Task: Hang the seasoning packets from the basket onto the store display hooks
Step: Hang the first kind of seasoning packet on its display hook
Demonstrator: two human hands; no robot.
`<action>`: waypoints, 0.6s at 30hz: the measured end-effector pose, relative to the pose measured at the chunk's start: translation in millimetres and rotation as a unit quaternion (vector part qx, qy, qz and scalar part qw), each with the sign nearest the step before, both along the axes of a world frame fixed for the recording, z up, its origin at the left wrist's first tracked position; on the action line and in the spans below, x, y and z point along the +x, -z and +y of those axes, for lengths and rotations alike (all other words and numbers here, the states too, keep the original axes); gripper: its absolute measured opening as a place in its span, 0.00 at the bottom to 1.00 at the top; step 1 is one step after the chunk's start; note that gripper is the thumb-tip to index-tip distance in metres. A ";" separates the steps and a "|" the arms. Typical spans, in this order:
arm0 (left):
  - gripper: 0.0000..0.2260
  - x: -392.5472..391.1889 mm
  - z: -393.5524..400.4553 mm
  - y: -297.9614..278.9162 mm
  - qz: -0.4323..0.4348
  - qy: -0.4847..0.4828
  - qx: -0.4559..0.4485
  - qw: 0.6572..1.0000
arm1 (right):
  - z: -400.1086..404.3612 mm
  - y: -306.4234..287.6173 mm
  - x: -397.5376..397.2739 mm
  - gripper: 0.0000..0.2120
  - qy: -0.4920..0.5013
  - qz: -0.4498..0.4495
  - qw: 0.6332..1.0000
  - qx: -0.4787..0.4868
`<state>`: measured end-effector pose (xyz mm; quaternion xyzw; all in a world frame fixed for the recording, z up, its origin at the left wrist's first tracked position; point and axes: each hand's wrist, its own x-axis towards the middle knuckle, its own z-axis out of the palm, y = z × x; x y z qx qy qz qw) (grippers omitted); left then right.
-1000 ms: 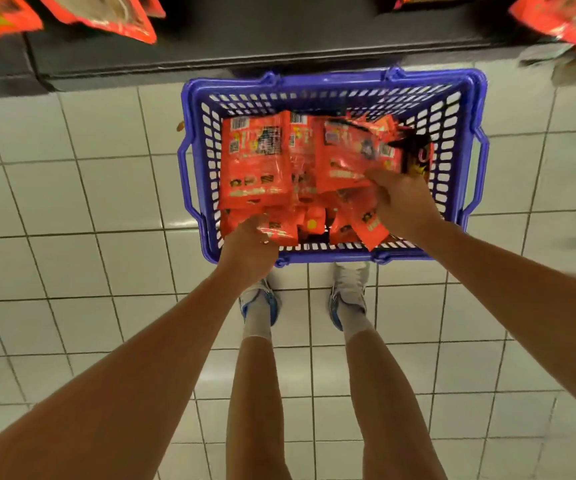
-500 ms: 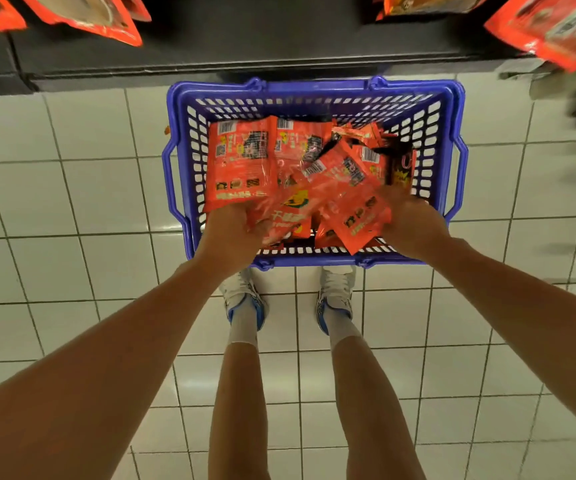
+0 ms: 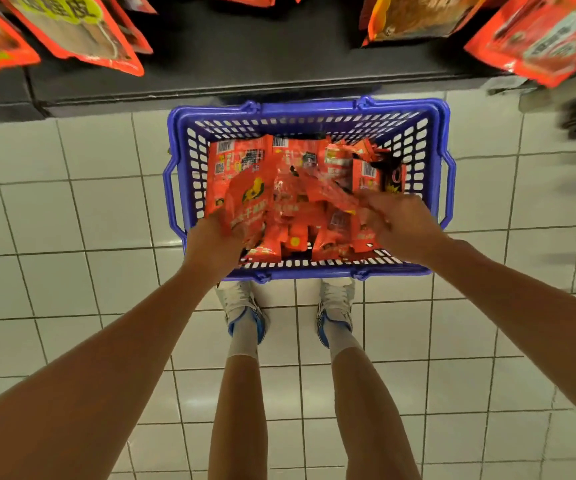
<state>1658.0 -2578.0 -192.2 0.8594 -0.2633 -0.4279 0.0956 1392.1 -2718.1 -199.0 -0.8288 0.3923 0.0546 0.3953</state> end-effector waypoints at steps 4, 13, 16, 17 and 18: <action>0.11 8.9 -18.5 -31.6 0.033 -0.055 -0.022 0.998 | -35.1 -67.8 13.7 0.08 -0.110 0.029 0.992 0.062; 0.13 8.3 -51.0 -141.4 0.323 -0.149 -0.076 0.931 | -66.9 -189.1 53.2 0.13 0.094 -0.095 0.978 0.157; 0.12 10.2 -50.3 -186.2 0.364 -0.167 -0.093 0.912 | -69.8 -232.8 61.8 0.14 0.173 -0.152 0.954 0.191; 0.10 10.2 -49.7 -203.0 0.371 -0.168 -0.108 0.907 | -70.5 -249.8 65.4 0.13 0.171 -0.161 0.953 0.193; 0.08 9.8 -49.5 -221.9 0.375 -0.176 -0.123 0.902 | -70.6 -267.6 68.7 0.13 0.180 -0.173 0.948 0.198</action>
